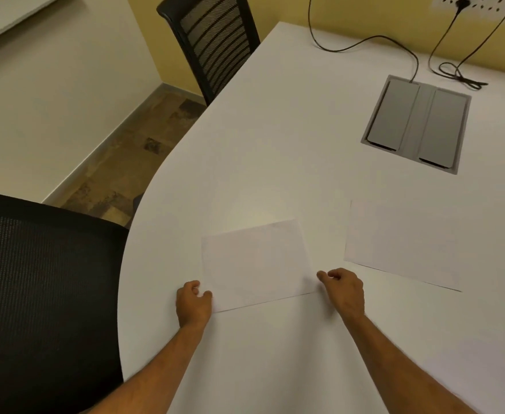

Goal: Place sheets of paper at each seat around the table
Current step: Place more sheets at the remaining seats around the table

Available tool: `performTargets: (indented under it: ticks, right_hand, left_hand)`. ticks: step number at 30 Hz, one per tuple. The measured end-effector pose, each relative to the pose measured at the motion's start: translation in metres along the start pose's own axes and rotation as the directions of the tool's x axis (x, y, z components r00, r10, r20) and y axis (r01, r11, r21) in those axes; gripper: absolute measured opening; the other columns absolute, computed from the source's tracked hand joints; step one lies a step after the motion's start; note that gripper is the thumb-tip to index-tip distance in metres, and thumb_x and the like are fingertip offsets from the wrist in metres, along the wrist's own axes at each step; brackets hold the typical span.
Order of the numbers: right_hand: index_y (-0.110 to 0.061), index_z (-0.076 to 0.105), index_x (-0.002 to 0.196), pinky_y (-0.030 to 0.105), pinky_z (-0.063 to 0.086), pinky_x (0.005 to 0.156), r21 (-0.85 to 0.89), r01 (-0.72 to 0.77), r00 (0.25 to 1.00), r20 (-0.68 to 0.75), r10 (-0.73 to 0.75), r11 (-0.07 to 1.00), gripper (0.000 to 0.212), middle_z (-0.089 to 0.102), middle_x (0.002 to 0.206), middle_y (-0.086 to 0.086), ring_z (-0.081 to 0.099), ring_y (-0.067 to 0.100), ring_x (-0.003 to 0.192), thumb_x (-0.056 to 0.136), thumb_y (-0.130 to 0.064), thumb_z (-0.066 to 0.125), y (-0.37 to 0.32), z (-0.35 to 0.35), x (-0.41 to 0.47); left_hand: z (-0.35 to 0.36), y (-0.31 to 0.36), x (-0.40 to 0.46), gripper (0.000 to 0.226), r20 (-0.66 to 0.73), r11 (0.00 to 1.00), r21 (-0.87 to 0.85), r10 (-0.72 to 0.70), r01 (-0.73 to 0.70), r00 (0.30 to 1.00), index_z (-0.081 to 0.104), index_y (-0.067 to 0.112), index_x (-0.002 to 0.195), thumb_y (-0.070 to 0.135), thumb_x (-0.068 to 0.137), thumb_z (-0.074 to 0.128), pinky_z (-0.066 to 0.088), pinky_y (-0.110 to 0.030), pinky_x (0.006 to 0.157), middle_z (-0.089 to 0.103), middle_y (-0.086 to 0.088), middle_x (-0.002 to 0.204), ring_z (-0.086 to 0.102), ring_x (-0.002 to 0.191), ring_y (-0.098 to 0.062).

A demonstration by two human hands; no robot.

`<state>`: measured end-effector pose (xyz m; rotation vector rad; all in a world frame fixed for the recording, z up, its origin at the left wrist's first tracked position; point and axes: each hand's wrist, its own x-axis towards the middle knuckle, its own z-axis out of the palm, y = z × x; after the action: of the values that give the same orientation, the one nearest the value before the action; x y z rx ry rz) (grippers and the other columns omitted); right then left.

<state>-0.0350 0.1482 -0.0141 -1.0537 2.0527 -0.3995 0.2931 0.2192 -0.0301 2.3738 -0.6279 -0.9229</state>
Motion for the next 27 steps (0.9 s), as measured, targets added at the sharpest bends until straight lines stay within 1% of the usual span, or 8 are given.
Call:
performTargets:
  ticks: [3, 6, 10, 12, 16, 19, 23, 27]
  right_hand:
    - [-0.017, 0.077, 0.100, 0.038, 0.051, 0.091, 0.028, -0.023, 0.998, -0.052, 0.025, 0.999, 0.033, 0.073, 0.105, -0.001, 0.065, 0.022, 0.103, 0.082, -0.043, 0.069, 0.015, -0.038, 0.009]
    - [-0.016, 0.077, 0.098, 0.039, 0.052, 0.090, 0.052, -0.061, 0.988, -0.135, 0.068, 0.997, 0.030, 0.075, 0.103, 0.002, 0.066, 0.025, 0.102, 0.083, -0.040, 0.069, 0.035, -0.086, 0.022]
    - [-0.009, 0.074, 0.111, 0.044, 0.051, 0.096, 0.128, -0.128, 0.953, -0.260, 0.158, 0.983, 0.035, 0.073, 0.115, 0.010, 0.064, 0.030, 0.111, 0.087, -0.033, 0.069, 0.062, -0.148, 0.045]
    - [-0.007, 0.068, 0.123, 0.047, 0.047, 0.101, 0.162, -0.166, 0.932, -0.295, 0.209, 0.973, 0.042, 0.068, 0.124, 0.014, 0.058, 0.034, 0.121, 0.088, -0.032, 0.069, 0.076, -0.170, 0.059]
    - [-0.006, 0.053, 0.141, 0.051, 0.042, 0.104, 0.199, -0.266, 0.893, -0.317, 0.319, 0.943, 0.061, 0.053, 0.143, 0.018, 0.043, 0.039, 0.136, 0.089, -0.033, 0.070, 0.101, -0.199, 0.084]
    - [-0.007, 0.042, 0.149, 0.053, 0.039, 0.106, 0.159, -0.319, 0.895, -0.275, 0.352, 0.934, 0.073, 0.040, 0.152, 0.018, 0.036, 0.040, 0.140, 0.088, -0.036, 0.070, 0.112, -0.207, 0.100]
    - [-0.005, 0.039, 0.147, 0.050, 0.041, 0.100, 0.070, -0.346, 0.907, -0.232, 0.352, 0.936, 0.076, 0.038, 0.147, 0.017, 0.034, 0.039, 0.137, 0.087, -0.040, 0.070, 0.118, -0.200, 0.116]
    - [-0.002, 0.046, 0.133, 0.050, 0.047, 0.091, -0.010, -0.346, 0.903, -0.276, 0.330, 0.938, 0.067, 0.041, 0.136, 0.017, 0.038, 0.041, 0.126, 0.084, -0.038, 0.073, 0.120, -0.184, 0.127]
  left_hand:
    - [0.007, 0.009, -0.009, 0.041, -0.061, 0.997, 0.062, 0.037, -0.033, 0.997, 0.061, 0.013, 0.120, 0.009, 0.081, 0.074, 0.054, -0.045, 0.088, 0.054, -0.010, 0.123, 0.055, 0.111, -0.032]
    - [0.024, 0.033, -0.032, 0.035, -0.046, 0.991, 0.023, 0.133, -0.132, 0.990, 0.061, 0.015, 0.118, 0.005, 0.085, 0.071, 0.055, -0.044, 0.086, 0.056, -0.008, 0.118, 0.057, 0.105, -0.029]
    - [0.068, 0.084, -0.068, 0.031, 0.121, 0.966, -0.107, 0.249, -0.236, 0.961, 0.061, 0.023, 0.107, 0.001, 0.087, 0.068, 0.057, -0.036, 0.079, 0.061, -0.003, 0.105, 0.063, 0.083, -0.018]
    - [0.098, 0.109, -0.081, 0.030, 0.213, 0.953, -0.129, 0.296, -0.274, 0.931, 0.063, 0.024, 0.106, 0.002, 0.086, 0.070, 0.054, -0.029, 0.075, 0.063, -0.002, 0.105, 0.063, 0.081, -0.014]
    - [0.163, 0.153, -0.103, 0.027, 0.370, 0.945, -0.127, 0.328, -0.302, 0.869, 0.065, 0.022, 0.105, 0.006, 0.085, 0.073, 0.052, -0.024, 0.073, 0.067, -0.003, 0.104, 0.064, 0.081, -0.009]
    - [0.207, 0.173, -0.117, 0.032, 0.440, 0.951, -0.080, 0.303, -0.299, 0.845, 0.063, 0.020, 0.113, 0.012, 0.084, 0.074, 0.052, -0.028, 0.079, 0.066, -0.004, 0.111, 0.065, 0.088, -0.017]
    - [0.250, 0.185, -0.131, 0.058, 0.416, 0.947, 0.061, 0.263, -0.316, 0.871, 0.053, 0.015, 0.132, 0.025, 0.081, 0.079, 0.048, -0.035, 0.094, 0.057, -0.005, 0.129, 0.060, 0.114, -0.028]
    - [0.278, 0.200, -0.139, 0.072, 0.375, 0.916, 0.184, 0.270, -0.356, 0.887, 0.044, 0.010, 0.136, 0.027, 0.078, 0.082, 0.052, -0.043, 0.088, 0.045, -0.010, 0.133, 0.058, 0.115, -0.035]
